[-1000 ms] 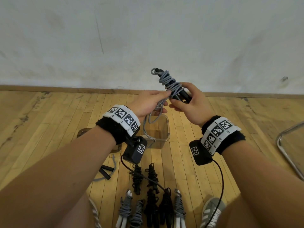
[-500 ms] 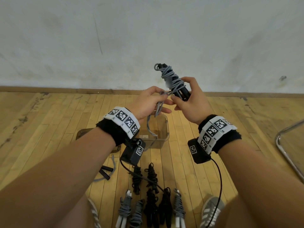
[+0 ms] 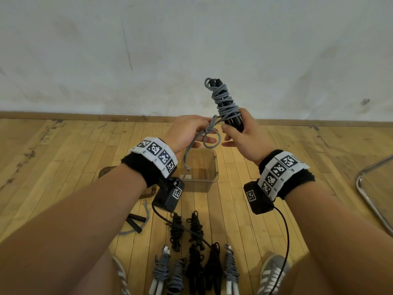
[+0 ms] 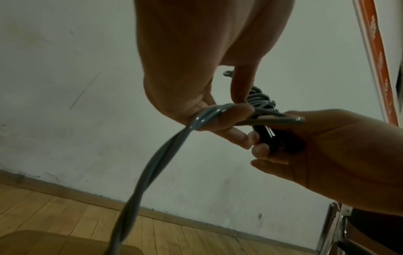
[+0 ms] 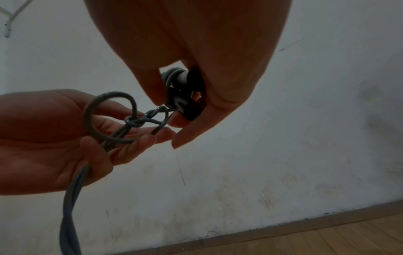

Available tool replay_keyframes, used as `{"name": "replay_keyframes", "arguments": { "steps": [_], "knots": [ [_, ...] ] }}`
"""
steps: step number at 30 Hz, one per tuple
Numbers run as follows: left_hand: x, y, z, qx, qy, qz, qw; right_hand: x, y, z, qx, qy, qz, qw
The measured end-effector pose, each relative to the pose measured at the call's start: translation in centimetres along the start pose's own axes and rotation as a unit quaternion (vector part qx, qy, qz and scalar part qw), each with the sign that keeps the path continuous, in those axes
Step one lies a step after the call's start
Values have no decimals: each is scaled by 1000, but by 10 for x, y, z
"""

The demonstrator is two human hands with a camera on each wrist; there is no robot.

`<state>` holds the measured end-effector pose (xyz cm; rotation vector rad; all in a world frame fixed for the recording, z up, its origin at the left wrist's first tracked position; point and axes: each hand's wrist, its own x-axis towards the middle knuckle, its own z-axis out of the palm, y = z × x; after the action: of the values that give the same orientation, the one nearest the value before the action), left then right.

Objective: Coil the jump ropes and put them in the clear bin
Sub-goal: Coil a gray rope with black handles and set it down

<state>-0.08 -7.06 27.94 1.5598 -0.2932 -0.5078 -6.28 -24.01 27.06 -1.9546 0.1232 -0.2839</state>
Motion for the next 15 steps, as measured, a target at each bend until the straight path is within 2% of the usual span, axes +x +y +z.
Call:
{"name": "replay_keyframes", "arguments": {
  "steps": [7, 11, 15],
  "knots": [
    [0, -6, 0, 39, -15, 9, 999, 4, 4, -6, -14, 69, 6, 997],
    [0, -7, -2, 65, -24, 4, 998, 4, 5, -9, -34, 77, 11, 996],
    [2, -7, -3, -6, -1, -13, 1000, 5, 7, -10, -65, 92, 21, 993]
  ]
}}
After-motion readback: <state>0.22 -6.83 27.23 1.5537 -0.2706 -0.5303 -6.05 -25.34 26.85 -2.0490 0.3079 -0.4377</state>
